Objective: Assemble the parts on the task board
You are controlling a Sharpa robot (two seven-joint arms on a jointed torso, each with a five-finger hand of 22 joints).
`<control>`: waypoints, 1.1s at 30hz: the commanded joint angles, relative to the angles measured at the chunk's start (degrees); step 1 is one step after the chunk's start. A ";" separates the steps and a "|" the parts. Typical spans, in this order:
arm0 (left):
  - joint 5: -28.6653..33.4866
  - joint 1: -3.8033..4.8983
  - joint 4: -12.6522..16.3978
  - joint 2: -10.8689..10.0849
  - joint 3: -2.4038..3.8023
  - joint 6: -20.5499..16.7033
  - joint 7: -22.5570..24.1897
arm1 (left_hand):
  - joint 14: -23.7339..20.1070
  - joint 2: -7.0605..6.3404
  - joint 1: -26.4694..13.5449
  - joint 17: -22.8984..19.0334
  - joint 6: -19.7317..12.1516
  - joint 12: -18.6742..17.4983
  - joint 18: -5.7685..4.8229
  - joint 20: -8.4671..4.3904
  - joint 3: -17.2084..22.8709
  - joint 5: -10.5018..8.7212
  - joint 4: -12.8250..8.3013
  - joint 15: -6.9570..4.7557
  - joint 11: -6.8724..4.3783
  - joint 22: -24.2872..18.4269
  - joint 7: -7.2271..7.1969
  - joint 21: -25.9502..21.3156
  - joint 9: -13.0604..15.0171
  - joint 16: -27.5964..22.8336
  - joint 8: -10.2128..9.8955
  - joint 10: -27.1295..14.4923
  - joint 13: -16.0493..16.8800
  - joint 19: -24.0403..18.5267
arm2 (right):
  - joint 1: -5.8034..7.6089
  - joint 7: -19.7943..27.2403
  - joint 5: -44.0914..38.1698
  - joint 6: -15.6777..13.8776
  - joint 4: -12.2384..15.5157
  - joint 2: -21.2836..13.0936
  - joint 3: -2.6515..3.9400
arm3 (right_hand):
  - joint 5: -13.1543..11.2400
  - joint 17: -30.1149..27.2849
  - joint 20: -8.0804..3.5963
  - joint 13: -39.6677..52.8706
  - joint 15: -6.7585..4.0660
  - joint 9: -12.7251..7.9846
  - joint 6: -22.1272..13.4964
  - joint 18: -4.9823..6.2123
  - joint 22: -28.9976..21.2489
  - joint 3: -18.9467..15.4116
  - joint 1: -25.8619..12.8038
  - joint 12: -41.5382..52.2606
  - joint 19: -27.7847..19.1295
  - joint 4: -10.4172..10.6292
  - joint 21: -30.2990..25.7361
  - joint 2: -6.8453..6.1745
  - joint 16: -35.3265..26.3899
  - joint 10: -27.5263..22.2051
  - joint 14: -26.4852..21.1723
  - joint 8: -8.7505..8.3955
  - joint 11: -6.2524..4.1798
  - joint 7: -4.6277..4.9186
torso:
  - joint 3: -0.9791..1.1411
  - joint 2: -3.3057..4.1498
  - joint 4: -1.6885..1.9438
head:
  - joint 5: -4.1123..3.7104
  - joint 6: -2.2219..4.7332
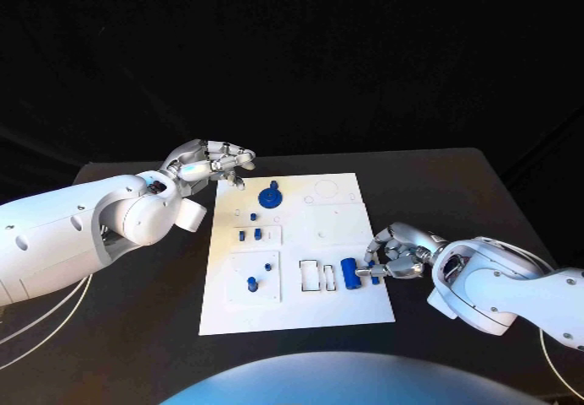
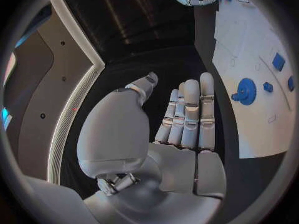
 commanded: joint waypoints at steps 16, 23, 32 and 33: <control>-0.44 -0.09 0.26 -0.06 0.04 2.12 -0.36 | 0.01 0.65 0.05 -0.10 -0.04 0.32 0.74 0.02 -0.85 0.18 0.31 -0.02 0.10 -0.24 -0.18 -0.52 0.00 -0.43 0.38 -0.83 0.08 0.51 | -1.94 -4.66 -2.71 0.87 -1.77 4.48 -0.02 | 0.31 11.49 -0.19 15.06 0.08 0.14 1.33 -0.89 0.36 -1.72 -2.68 0.26 0.40 0.06 0.40 1.19 0.34 6.26 5.51 0.47 0.03 -0.38 | 0.03 0.04 -0.01 | 0.80 -0.34; -0.44 -0.09 0.30 -0.16 0.04 2.17 -0.48 | -0.01 0.70 0.10 -0.11 -0.05 0.32 0.74 0.03 -0.91 0.18 0.35 -0.01 0.11 -0.27 -0.17 -0.56 0.00 -0.44 0.39 -0.89 0.08 0.52 | -2.13 -5.47 -3.53 1.64 -2.28 5.41 -0.02 | 0.24 11.81 -0.38 15.06 -0.17 0.22 2.29 -0.94 0.71 -1.34 -1.73 0.26 0.52 -0.14 0.69 2.31 0.40 6.26 5.56 0.74 -0.27 -0.74 | -0.04 0.05 0.02 | 0.86 -0.42; -0.44 -0.09 0.36 -0.22 0.04 2.37 -0.54 | -0.13 0.98 0.35 -0.11 -0.06 0.27 0.73 0.07 -1.24 0.18 0.53 0.06 0.21 -0.42 -0.10 -0.80 -0.01 -0.43 0.47 -1.29 0.07 0.54 | -2.56 -7.96 -6.92 3.22 -2.33 5.99 -0.01 | 0.45 12.42 -0.89 15.06 -0.73 -0.55 3.85 -1.09 1.62 2.49 9.76 0.26 0.78 -1.74 1.26 4.17 0.50 6.26 5.67 -0.14 -0.88 -1.36 | -0.04 -0.02 -0.04 | 1.04 -0.39; -0.44 -0.09 0.36 -0.21 0.04 2.39 -0.54 | -0.14 0.99 0.37 -0.11 -0.07 0.27 0.73 0.08 -1.27 0.18 0.55 0.07 0.22 -0.43 -0.10 -0.81 -0.01 -0.43 0.47 -1.32 0.07 0.55 | -2.58 -8.18 -7.08 2.99 -2.29 5.99 -0.01 | 0.45 12.42 -0.89 15.06 -0.73 -0.55 3.85 -1.09 1.62 2.49 9.76 0.26 0.78 -1.74 1.26 4.17 0.50 6.26 5.67 -0.14 -0.88 -1.36 | -0.03 -0.03 -0.04 | 1.04 -0.38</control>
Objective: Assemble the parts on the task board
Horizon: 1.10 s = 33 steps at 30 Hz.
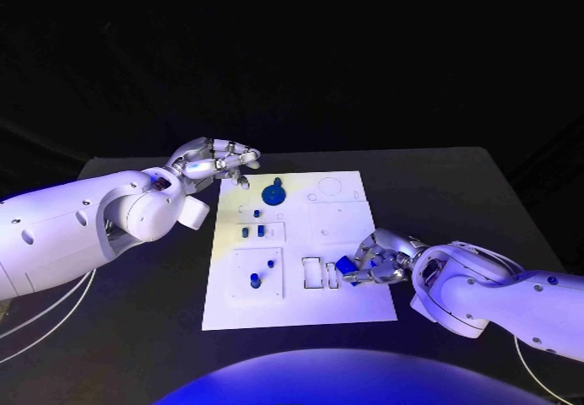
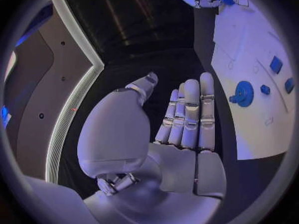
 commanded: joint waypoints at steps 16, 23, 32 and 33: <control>-0.12 0.01 0.13 0.16 0.04 1.28 0.20 | -0.29 0.91 0.40 -0.07 -0.18 0.20 0.72 -0.05 -0.90 0.18 0.14 0.19 0.20 -0.27 0.04 -0.64 -0.03 -0.17 0.32 -0.87 0.02 0.39 | 0.15 -3.90 2.93 -5.27 1.99 -1.16 -0.31 | 0.24 13.97 -0.69 15.08 -0.98 -0.88 3.62 -1.22 0.84 8.42 4.57 0.26 0.53 -0.06 0.58 -0.83 0.55 6.03 5.75 -0.87 -1.00 -0.78 | 0.01 -0.09 -0.05 | 0.23 0.32; -0.11 0.01 0.08 0.16 0.04 1.21 0.24 | -0.29 0.91 0.40 -0.07 -0.18 0.20 0.72 -0.05 -0.90 0.18 0.14 0.19 0.20 -0.27 0.04 -0.64 -0.03 -0.17 0.32 -0.87 0.02 0.39 | 1.69 -3.06 4.20 -8.94 3.58 -1.66 -0.15 | 0.24 14.24 -0.79 15.08 -1.10 -0.87 4.10 -1.26 1.01 9.04 4.26 0.26 0.64 0.01 0.74 -1.02 0.60 6.03 5.80 -0.82 -1.15 -0.97 | -0.01 -0.10 -0.01 | 0.25 0.40; -0.15 0.00 0.04 0.20 0.04 1.15 0.43 | -0.31 1.00 0.60 -0.06 -0.24 0.21 0.72 -0.02 -1.00 0.18 0.15 0.22 0.25 -0.31 0.09 -0.71 -0.04 -0.14 0.33 -1.01 0.03 0.42 | 3.23 -2.55 5.24 -10.71 5.46 -1.73 -0.08 | 0.24 14.51 -0.87 15.08 -1.19 -0.87 4.36 -1.31 1.20 9.50 4.05 0.26 0.76 0.04 0.97 -1.04 0.65 6.03 5.85 -0.83 -1.26 -1.07 | 0.00 -0.04 0.04 | 0.33 0.42; -0.16 0.00 0.04 0.19 0.04 1.15 0.44 | -0.31 1.00 0.60 -0.06 -0.24 0.21 0.72 -0.02 -1.00 0.18 0.15 0.22 0.25 -0.31 0.09 -0.71 -0.04 -0.14 0.33 -1.01 0.03 0.42 | 3.27 -2.50 5.50 -10.65 5.53 -1.58 -0.08 | 0.23 14.54 -0.89 15.08 -1.21 -0.87 4.38 -1.31 1.19 9.57 3.96 0.26 0.76 0.06 0.95 -1.06 0.65 6.03 5.86 -0.84 -1.27 -1.08 | 0.03 -0.03 0.04 | 0.38 0.37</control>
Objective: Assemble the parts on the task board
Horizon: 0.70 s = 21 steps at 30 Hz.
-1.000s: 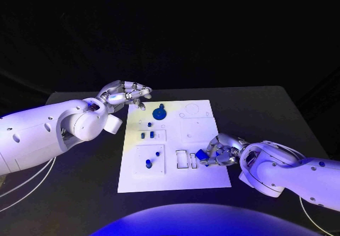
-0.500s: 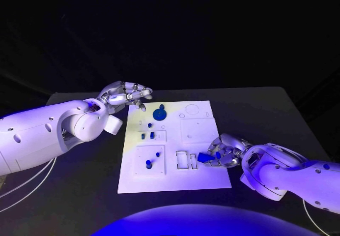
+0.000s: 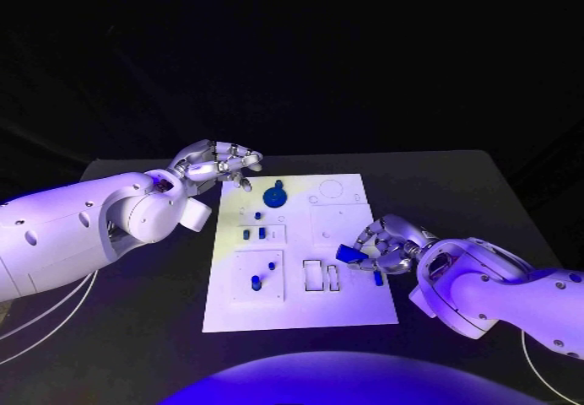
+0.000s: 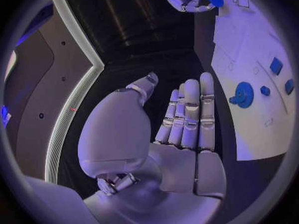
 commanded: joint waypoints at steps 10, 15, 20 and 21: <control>-0.12 0.01 0.19 0.13 0.04 0.83 0.58 | -0.33 0.61 0.29 -0.07 -0.28 0.22 0.71 0.00 -0.27 0.18 -0.02 0.24 -0.04 -0.08 0.12 -0.27 -0.04 -0.12 0.34 -0.37 0.05 0.46 | 0.05 0.60 3.51 -0.41 -0.90 3.94 -0.01 | 0.08 14.39 -0.37 15.09 -0.44 0.20 2.33 -0.64 -0.04 0.98 -1.47 0.27 0.08 0.13 -0.06 0.61 0.18 6.06 5.83 0.24 -0.31 -1.37 | 0.06 0.14 0.05 | 0.48 -0.28; -0.12 0.01 0.29 0.15 0.04 0.90 0.61 | -0.33 0.64 0.38 -0.06 -0.31 0.23 0.71 0.01 -0.30 0.18 -0.03 0.25 -0.03 -0.10 0.14 -0.30 -0.05 -0.11 0.34 -0.42 0.06 0.47 | -0.62 0.29 3.69 0.46 -2.20 6.07 -0.02 | 0.10 14.31 -0.39 15.09 -0.45 0.21 2.42 -0.62 -0.09 1.40 -2.12 0.27 0.03 0.11 -0.22 0.78 0.16 6.06 5.81 0.15 -0.34 -1.41 | 0.04 0.11 0.03 | 0.66 -0.38; 0.06 0.01 0.40 0.12 0.04 1.00 0.83 | -0.35 0.72 0.40 -0.06 -0.34 0.26 0.71 0.03 -0.42 0.17 0.08 0.28 0.01 -0.13 0.18 -0.35 -0.06 -0.08 0.36 -0.50 0.07 0.50 | -1.29 -0.23 3.69 1.06 -3.37 7.67 -0.02 | 0.02 14.24 -0.40 15.09 -0.44 0.24 2.47 -0.60 -0.16 1.68 -3.61 0.27 -0.02 0.15 -0.45 0.41 0.14 6.06 5.79 -0.02 -0.30 -1.36 | 0.07 0.08 0.07 | 0.59 -0.32; 0.11 0.01 0.43 0.11 0.04 1.00 0.88 | -0.35 0.72 0.40 -0.06 -0.34 0.26 0.71 0.03 -0.42 0.17 0.08 0.28 0.01 -0.13 0.18 -0.35 -0.06 -0.08 0.36 -0.50 0.07 0.50 | -1.38 -0.33 3.60 1.13 -3.59 7.91 -0.02 | 0.01 14.22 -0.40 15.09 -0.44 0.25 2.49 -0.59 -0.16 1.73 -3.91 0.27 -0.03 0.15 -0.48 0.34 0.14 6.06 5.79 -0.04 -0.30 -1.35 | 0.07 0.08 0.06 | 0.64 -0.21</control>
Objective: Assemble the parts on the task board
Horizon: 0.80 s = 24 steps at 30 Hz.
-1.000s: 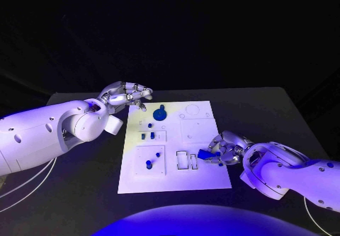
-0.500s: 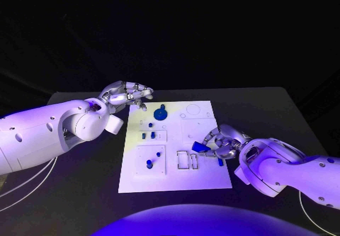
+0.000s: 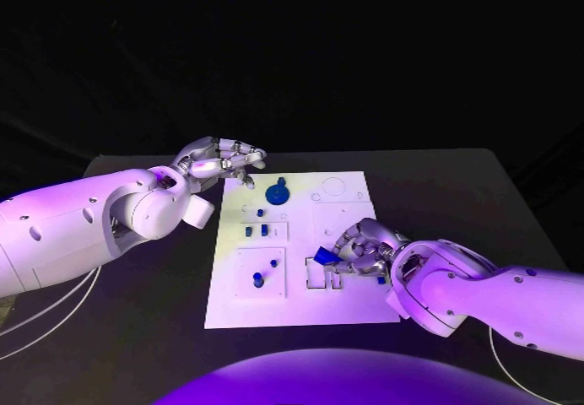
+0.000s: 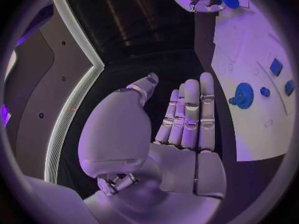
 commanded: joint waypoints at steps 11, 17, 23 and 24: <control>0.28 0.02 0.41 0.02 0.04 1.14 0.71 | -0.19 0.84 0.17 -0.06 -0.38 0.34 0.72 0.08 -0.42 0.18 0.23 0.13 0.07 -0.17 0.24 -0.47 -0.08 -0.04 0.41 -0.65 0.10 0.56 | -0.59 -0.73 0.43 4.06 -1.50 2.11 0.00 | 0.08 14.26 -0.45 15.10 -0.57 1.08 3.49 -0.68 0.13 0.56 -5.05 0.27 0.04 0.08 -0.37 -0.34 0.15 6.07 5.81 0.33 -0.51 -1.64 | -0.01 -0.02 -0.07 | 0.95 -0.17; 0.29 0.02 0.47 -0.05 0.04 1.16 0.61 | -0.20 0.92 0.16 -0.06 -0.40 0.36 0.72 0.09 -0.47 0.18 0.32 0.15 0.09 -0.18 0.25 -0.49 -0.08 -0.03 0.42 -0.69 0.11 0.58 | -0.68 -1.30 0.43 6.32 -1.86 2.67 -0.02 | -0.06 14.21 -0.70 15.10 -0.89 1.79 4.56 -0.64 0.17 0.11 -7.68 0.27 0.05 0.05 -0.57 -0.81 0.14 6.07 5.80 1.12 -0.91 -2.11 | -0.03 -0.02 -0.04 | 0.99 -0.17; 0.29 0.02 0.53 -0.15 0.04 1.13 0.52 | -0.21 1.03 0.14 -0.05 -0.41 0.39 0.72 0.11 -0.52 0.17 0.43 0.16 0.10 -0.21 0.27 -0.53 -0.09 -0.01 0.44 -0.73 0.12 0.60 | -1.09 -1.74 0.29 7.57 -2.26 3.20 -0.04 | -0.04 14.20 -1.03 15.10 -1.31 2.77 5.72 -0.62 0.21 -0.54 -9.83 0.27 0.06 0.06 -0.78 -0.42 0.13 6.07 5.80 2.39 -1.44 -2.78 | 0.03 -0.03 -0.04 | 1.35 -0.17; 0.29 0.02 0.54 -0.16 0.04 1.13 0.51 | -0.21 1.03 0.14 -0.05 -0.41 0.39 0.72 0.11 -0.52 0.17 0.43 0.16 0.10 -0.21 0.27 -0.53 -0.09 -0.01 0.44 -0.73 0.12 0.60 | -1.15 -1.80 0.25 7.61 -2.31 3.26 -0.04 | -0.04 14.18 -1.05 15.10 -1.34 2.82 5.77 -0.62 0.23 -0.56 -9.90 0.27 0.07 0.06 -0.76 -0.38 0.13 6.07 5.79 2.47 -1.48 -2.82 | 0.04 -0.03 -0.04 | 1.36 -0.17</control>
